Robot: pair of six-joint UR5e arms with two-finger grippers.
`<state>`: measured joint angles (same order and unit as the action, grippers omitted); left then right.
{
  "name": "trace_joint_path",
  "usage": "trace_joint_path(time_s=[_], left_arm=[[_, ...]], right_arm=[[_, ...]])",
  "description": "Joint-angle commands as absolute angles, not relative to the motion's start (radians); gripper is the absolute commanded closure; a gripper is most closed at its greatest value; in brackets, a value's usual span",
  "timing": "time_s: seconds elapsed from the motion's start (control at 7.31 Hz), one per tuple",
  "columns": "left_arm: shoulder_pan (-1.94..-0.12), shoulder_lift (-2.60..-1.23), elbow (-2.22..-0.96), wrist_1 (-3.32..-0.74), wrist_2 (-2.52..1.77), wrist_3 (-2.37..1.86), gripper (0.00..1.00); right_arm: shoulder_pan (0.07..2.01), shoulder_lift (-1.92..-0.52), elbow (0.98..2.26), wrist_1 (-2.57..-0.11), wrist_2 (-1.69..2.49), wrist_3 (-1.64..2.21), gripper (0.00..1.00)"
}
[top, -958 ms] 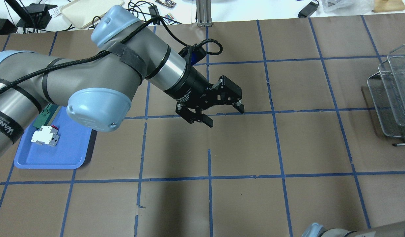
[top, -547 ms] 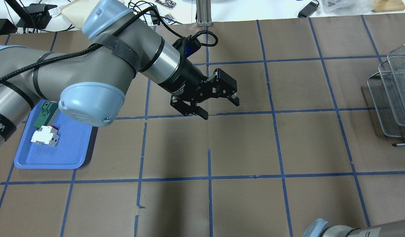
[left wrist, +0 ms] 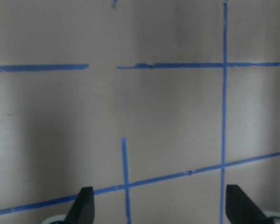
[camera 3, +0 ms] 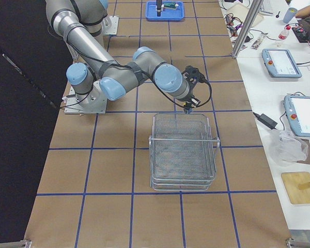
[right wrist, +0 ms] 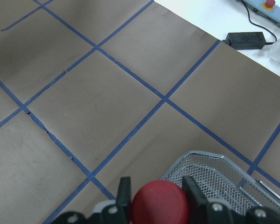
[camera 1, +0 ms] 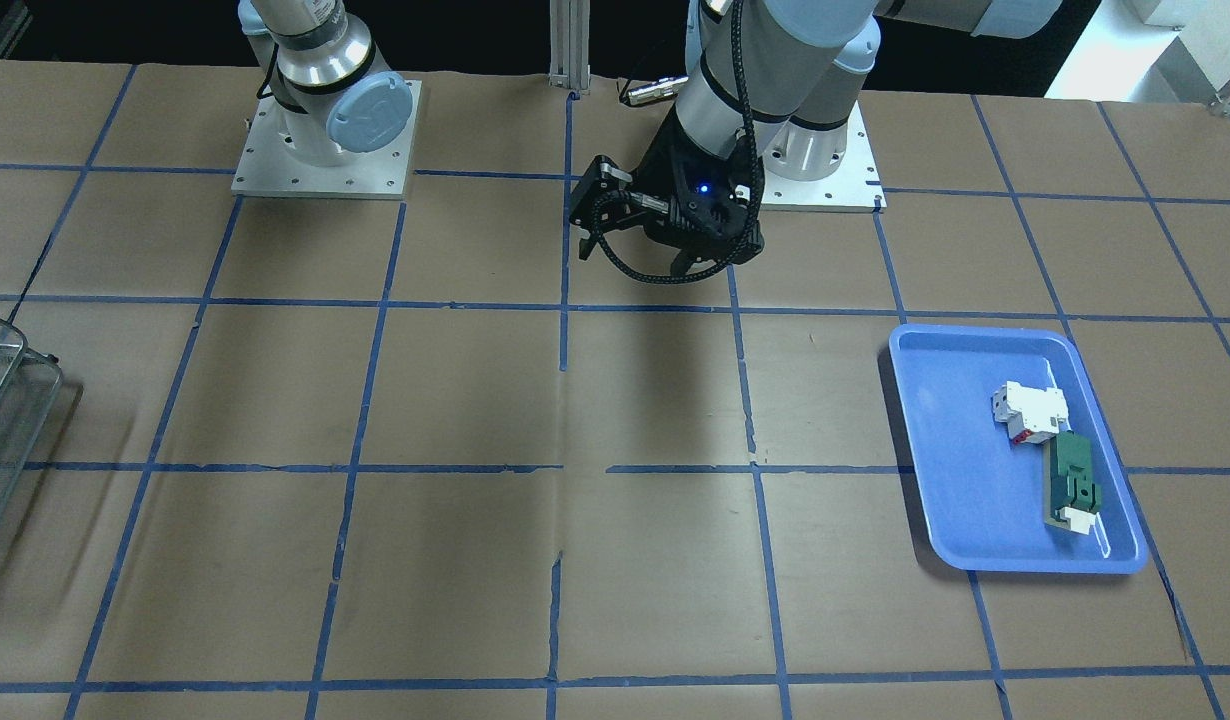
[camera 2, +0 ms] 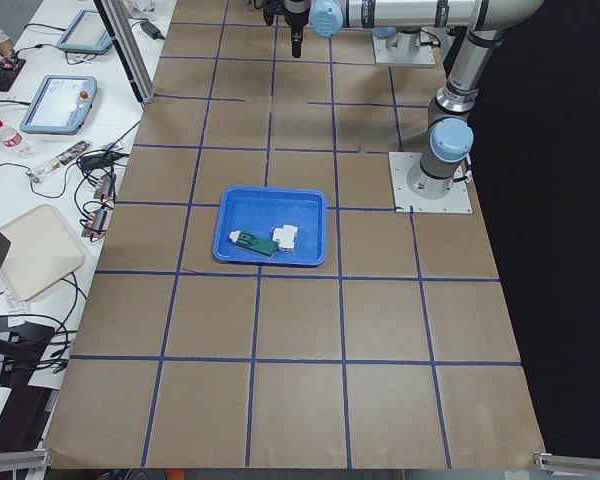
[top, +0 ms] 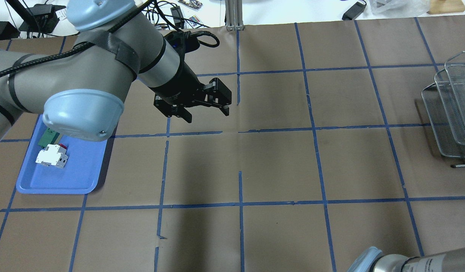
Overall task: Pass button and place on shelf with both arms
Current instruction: 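Carry the button toward the mesh basket with the right gripper while the left gripper withdraws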
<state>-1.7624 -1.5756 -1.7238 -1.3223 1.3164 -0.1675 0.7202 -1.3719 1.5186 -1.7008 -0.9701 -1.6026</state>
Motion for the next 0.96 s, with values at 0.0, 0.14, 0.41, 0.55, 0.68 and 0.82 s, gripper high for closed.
trace_joint_path(time_s=[0.0,0.14,0.41,0.55,0.68,0.82], left_arm=[[-1.729,-1.514,-1.749,-1.334,1.48,-0.12,0.0],[-1.659,-1.502,-1.74,-1.414,1.486,-0.007,0.0],[-1.553,-1.506,-1.682,-1.445,1.513,0.058,0.0],[-1.549,-1.535,-1.614,-1.488,1.513,0.075,0.0],[-1.549,-1.548,-1.579,-1.55,1.514,0.077,0.0],[-1.554,-1.543,-1.583,-1.554,1.514,0.09,0.0]], right_arm=[[0.697,-1.347,1.549,-1.715,-0.971,-1.62,1.0],[0.687,-1.345,1.554,-1.713,-0.98,-1.612,1.0],[0.669,-1.336,1.574,-1.713,-1.033,-1.611,0.92],[0.669,-1.339,1.575,-1.701,-1.078,-1.583,0.67],[0.669,-1.33,1.578,-1.698,-1.081,-1.518,0.19],[0.669,-1.331,1.578,-1.703,-1.083,-1.508,0.17]])
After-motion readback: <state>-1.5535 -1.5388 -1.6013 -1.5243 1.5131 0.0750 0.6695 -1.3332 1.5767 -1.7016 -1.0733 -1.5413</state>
